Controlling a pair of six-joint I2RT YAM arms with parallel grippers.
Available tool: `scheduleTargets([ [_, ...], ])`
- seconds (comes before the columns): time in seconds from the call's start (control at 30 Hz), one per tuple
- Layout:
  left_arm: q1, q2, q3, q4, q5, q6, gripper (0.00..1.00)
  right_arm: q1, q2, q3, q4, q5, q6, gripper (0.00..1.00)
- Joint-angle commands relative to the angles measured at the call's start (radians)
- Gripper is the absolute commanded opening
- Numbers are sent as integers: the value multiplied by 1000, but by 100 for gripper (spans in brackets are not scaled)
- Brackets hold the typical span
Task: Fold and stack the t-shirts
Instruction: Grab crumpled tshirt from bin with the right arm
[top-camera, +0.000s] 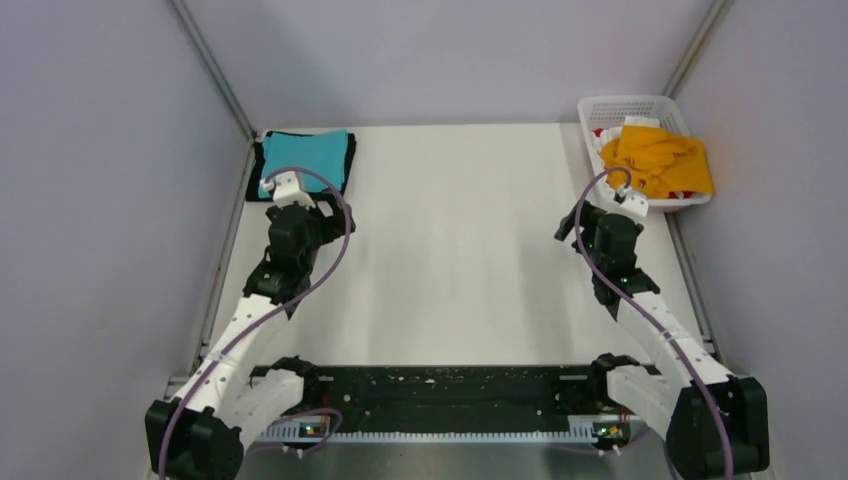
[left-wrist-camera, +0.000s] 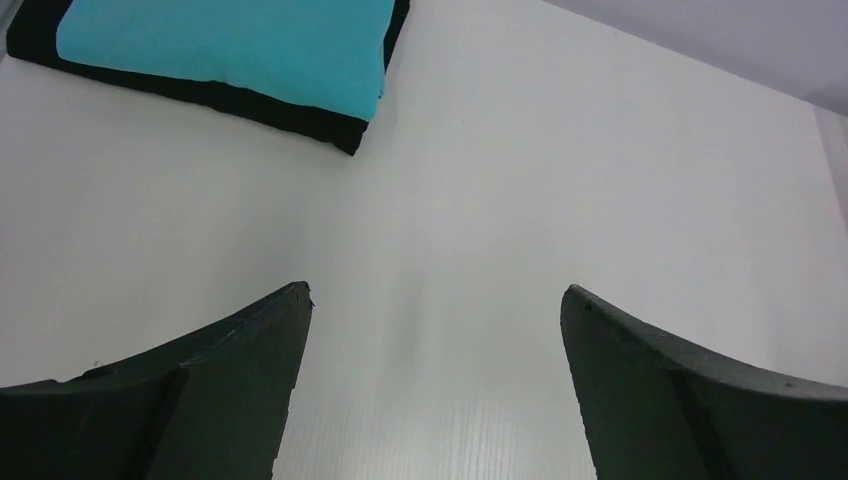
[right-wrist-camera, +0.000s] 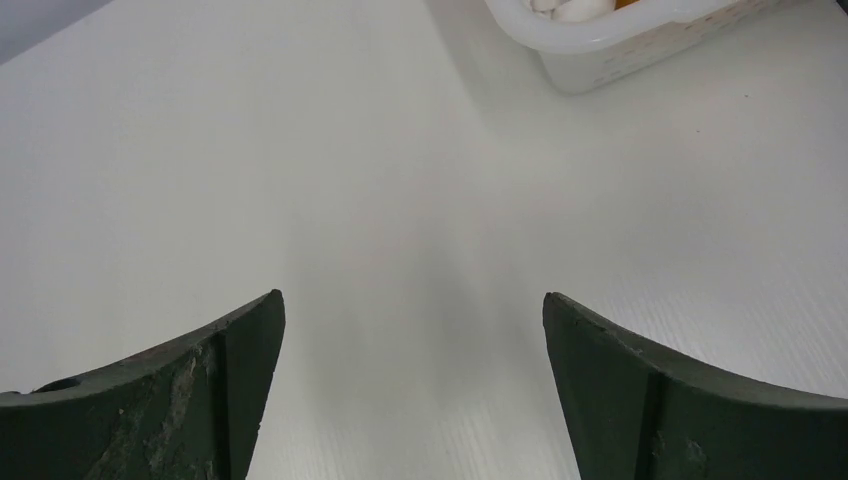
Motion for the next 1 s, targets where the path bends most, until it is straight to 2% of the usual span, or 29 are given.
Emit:
scheduleTargets([
  [0.0,1,-23,-6,28,-17,-5,99,-5,10,67,57,4,-23,99],
  [0.07,1,-21,-9,41,-25,-4,99,-5,22,102,51,67,12,99],
  [0.2,1,8,5,63,-38,-1,99,-4,78,191,97,203,-35,99],
  [0.33,1,49,37,63,-40,1,99,-32,250,465,-47,298,-112,99],
  [0.57,2,111,63,117,-32,9,99,-293,691,995,-458,62,-103,99],
  [0.73,2,179,105,121,-15,19,99,-364,947,1301,-655,3,-190,97],
  [0.83,3,211,122,122,-2,21,99,-391,1066,1445,-774,-5,-188,95],
  [0.97,3,253,128,141,7,28,99,-417,1137,1502,-835,-99,-180,90],
])
